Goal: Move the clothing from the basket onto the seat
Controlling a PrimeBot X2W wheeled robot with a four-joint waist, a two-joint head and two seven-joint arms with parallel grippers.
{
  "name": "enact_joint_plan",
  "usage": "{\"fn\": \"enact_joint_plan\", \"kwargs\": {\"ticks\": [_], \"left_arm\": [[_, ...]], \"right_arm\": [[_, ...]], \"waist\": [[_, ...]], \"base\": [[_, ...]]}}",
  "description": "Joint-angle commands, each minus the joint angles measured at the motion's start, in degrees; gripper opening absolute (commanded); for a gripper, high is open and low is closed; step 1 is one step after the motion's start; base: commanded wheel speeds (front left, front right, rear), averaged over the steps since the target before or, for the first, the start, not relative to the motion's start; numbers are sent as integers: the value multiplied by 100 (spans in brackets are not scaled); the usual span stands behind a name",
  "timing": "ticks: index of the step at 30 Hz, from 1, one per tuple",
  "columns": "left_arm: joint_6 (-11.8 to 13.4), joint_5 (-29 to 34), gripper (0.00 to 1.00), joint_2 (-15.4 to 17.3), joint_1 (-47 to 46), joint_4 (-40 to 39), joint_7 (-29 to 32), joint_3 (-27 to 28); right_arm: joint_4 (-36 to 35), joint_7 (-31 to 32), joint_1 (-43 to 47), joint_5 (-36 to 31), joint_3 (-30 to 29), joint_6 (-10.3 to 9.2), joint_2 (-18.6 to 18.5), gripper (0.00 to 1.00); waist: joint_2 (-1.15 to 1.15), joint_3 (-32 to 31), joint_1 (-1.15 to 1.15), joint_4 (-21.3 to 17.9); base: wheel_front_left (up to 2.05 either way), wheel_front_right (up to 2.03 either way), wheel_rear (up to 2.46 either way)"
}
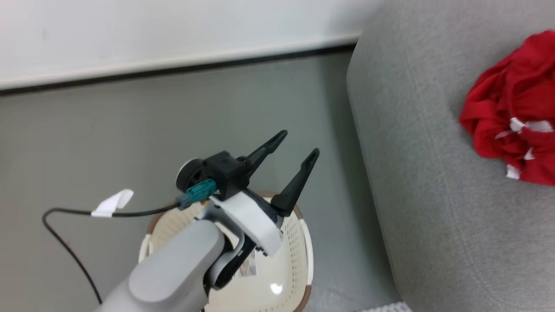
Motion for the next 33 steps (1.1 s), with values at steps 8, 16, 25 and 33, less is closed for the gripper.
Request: {"fn": "enact_joint_plan", "kwargs": {"ticks": [8, 16, 25, 33], "left_arm": [[191, -277, 100, 190, 671, 84, -171, 304], [536, -288, 100, 395, 1234, -16, -227, 682], [896, -329, 100, 769, 1912, -300, -223, 1478], [876, -147, 100, 819, 2783, -587, -225, 2487]], "right_arm": [[-760, 38, 610, 449, 468, 1, -432, 100], [-1816, -680, 1237, 970, 563, 1, -552, 100], [-2422, -1964, 2150, 621, 114, 2, -158, 100], [-2642, -3123, 3428, -169, -760, 2, 688, 100]], "waist": [[0, -1398, 1, 19], [0, -2120, 1, 242], [0, -2368, 1, 570], [0, -2488, 1, 887]], "base": [[0, 0, 0], [0, 0, 0], [0, 0, 0], [0, 0, 0]]}}
